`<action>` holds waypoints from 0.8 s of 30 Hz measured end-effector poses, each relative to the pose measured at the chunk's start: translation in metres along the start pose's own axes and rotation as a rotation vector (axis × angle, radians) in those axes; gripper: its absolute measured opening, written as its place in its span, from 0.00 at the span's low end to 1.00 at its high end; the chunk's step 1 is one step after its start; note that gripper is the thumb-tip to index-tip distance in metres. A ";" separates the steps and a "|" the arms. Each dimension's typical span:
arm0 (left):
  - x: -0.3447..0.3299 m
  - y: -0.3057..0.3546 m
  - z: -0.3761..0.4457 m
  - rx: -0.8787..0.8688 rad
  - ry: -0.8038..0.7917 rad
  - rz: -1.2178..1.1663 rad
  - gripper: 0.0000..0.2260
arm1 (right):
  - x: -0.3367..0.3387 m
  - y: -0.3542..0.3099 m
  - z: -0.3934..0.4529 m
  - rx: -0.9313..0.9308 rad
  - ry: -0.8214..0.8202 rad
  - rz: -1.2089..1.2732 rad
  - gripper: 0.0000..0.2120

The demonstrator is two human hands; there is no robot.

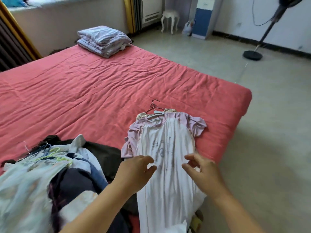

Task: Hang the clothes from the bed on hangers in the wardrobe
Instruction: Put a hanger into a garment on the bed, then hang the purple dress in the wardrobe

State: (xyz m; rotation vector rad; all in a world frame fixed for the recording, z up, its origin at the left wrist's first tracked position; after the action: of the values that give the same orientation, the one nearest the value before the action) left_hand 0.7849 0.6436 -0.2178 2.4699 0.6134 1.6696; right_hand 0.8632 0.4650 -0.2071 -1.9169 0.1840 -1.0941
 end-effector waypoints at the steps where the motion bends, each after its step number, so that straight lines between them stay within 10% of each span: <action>1: -0.008 0.009 -0.018 -0.039 -0.020 0.012 0.16 | -0.006 -0.003 -0.027 -0.022 0.002 0.017 0.09; 24: -0.160 0.188 -0.327 -0.666 -0.264 0.187 0.14 | -0.118 -0.034 -0.517 -0.343 0.562 0.247 0.06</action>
State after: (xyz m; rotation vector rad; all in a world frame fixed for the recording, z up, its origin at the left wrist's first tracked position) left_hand 0.4881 0.3651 -0.1709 2.2162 -0.1895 1.2737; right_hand 0.3947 0.2208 -0.1460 -1.7622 0.9474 -1.4735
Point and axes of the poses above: each hand's wrist, its own z-axis towards the middle knuckle, its own x-axis out of the back of the hand, y = z × x, the point moved 9 cm from there along z, towards the middle knuckle, and after that the axes turned 15 degrees about -y, right-handed, at the moved point
